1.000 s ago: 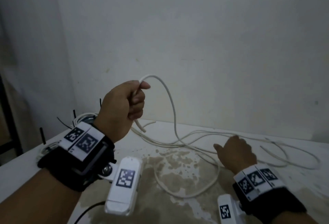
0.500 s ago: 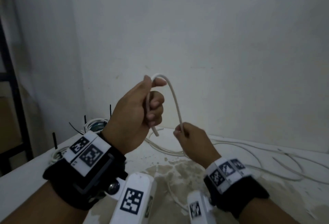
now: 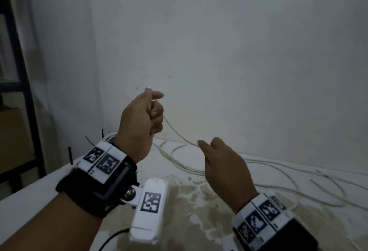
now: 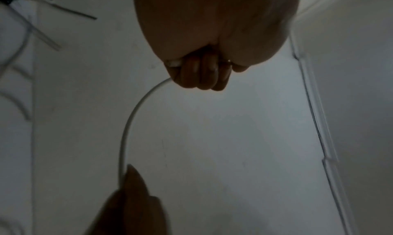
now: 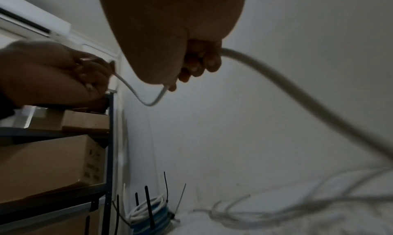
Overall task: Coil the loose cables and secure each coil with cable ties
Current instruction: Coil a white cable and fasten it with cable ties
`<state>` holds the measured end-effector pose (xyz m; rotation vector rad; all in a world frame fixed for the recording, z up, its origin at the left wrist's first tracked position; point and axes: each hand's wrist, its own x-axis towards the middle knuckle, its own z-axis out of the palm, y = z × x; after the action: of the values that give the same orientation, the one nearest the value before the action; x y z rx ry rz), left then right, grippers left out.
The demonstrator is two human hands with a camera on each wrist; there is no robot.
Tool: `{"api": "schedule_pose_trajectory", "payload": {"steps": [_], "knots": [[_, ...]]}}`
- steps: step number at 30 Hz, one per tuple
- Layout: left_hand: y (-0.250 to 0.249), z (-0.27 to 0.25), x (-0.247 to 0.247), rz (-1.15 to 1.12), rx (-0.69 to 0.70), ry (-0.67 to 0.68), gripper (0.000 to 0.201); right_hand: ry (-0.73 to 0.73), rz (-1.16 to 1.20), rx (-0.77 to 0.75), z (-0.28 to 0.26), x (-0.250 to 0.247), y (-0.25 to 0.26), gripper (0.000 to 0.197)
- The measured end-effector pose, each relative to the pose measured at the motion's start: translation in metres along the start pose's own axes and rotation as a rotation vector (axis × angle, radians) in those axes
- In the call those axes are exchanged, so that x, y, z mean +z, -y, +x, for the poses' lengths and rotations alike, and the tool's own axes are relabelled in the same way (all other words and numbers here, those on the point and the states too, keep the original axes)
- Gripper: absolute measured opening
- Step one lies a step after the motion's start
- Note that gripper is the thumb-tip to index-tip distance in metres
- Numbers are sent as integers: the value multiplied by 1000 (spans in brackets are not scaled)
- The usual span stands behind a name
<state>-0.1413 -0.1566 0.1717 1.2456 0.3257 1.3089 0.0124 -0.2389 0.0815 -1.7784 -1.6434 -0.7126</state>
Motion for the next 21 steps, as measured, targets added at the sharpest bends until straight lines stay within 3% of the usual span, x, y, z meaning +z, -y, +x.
{"api": "schedule_pose_trajectory", "payload": {"steps": [4,8,12,15,21], "knots": [[8,-2,-2,302,-3,43,25,51,-205,-224,13,-29,15,27],[16,-6,-9,489,-93,130,31,123,-273,-451,23,-50,27,19],[14,-12,-13,738,-117,258,34,78,-248,-588,36,-63,30,8],[12,-16,-14,892,-67,315,43,35,-295,-573,46,-59,23,17],[11,-9,-25,835,-167,187,38,-83,-289,-372,48,-34,-3,20]]}}
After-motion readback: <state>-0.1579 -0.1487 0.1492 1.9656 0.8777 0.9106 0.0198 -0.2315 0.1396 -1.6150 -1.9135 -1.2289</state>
